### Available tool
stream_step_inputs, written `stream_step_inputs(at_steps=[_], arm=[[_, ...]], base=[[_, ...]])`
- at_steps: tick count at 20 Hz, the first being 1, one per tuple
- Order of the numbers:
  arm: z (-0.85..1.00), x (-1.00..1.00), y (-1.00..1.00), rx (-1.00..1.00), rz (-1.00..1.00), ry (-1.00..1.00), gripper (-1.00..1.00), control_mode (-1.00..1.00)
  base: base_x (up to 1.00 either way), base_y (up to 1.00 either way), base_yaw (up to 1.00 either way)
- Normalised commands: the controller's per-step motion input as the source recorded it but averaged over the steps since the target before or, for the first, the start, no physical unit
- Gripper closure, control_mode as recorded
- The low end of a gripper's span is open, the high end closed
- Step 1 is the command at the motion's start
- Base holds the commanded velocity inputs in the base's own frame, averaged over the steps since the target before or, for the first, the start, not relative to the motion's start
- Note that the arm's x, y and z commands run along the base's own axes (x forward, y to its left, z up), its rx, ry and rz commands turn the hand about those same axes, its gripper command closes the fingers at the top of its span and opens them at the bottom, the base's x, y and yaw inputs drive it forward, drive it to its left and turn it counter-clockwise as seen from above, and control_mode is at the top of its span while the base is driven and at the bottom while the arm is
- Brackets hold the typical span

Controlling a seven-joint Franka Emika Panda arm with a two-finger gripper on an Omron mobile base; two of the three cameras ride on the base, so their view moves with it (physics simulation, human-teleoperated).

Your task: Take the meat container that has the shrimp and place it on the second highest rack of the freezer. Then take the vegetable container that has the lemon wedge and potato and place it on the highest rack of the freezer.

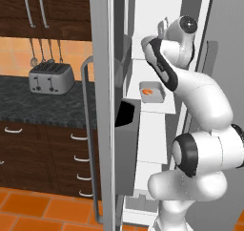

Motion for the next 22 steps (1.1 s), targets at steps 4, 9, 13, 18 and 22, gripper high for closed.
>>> stream_step_inputs(at_steps=[4, 9, 13, 18, 22], arm=[[0.43, -1.0, 0.01, 0.0, -0.11, -0.03, -1.0, -1.0], [0.46, -1.0, 0.0, 0.0, -0.06, 0.03, -1.0, -1.0], [0.12, -1.0, 0.0, 0.0, 0.0, 0.13, -1.0, -1.0], [-0.08, -1.0, 0.0, 0.0, 0.0, 0.22, -1.0, -1.0], [-0.66, -1.0, 0.0, 0.0, 0.0, 0.22, -1.0, -1.0]], base=[[0.0, 0.0, 0.0], [0.0, 0.0, 0.0], [0.0, 0.0, 0.0], [0.0, 0.0, 0.0], [0.0, 0.0, 0.0]])
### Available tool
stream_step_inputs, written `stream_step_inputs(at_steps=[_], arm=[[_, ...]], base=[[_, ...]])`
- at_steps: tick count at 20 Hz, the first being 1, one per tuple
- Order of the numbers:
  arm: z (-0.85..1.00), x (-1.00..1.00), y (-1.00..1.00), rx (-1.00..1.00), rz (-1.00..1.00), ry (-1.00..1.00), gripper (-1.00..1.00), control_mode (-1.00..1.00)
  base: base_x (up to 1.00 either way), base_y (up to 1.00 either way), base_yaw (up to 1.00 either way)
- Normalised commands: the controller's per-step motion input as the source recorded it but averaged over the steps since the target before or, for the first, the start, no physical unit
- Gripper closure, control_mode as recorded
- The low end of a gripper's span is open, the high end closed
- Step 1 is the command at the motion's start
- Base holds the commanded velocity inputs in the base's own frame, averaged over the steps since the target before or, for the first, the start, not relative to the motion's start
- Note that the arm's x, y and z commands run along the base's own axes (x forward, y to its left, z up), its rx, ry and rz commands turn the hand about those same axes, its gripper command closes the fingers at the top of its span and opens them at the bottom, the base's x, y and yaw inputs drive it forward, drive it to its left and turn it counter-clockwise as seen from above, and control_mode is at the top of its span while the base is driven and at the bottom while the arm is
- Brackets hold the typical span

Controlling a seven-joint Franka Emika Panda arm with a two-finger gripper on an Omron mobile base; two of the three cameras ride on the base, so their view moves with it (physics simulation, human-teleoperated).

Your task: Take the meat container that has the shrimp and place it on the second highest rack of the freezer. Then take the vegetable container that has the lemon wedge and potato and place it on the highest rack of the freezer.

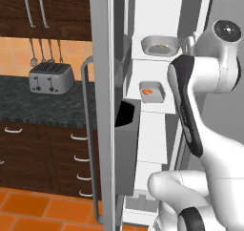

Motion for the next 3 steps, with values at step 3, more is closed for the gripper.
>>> stream_step_inputs(at_steps=[3], arm=[[-0.73, -1.0, 0.0, 0.0, 0.0, 0.19, -1.0, -1.0]], base=[[0.0, 0.0, 0.0]])
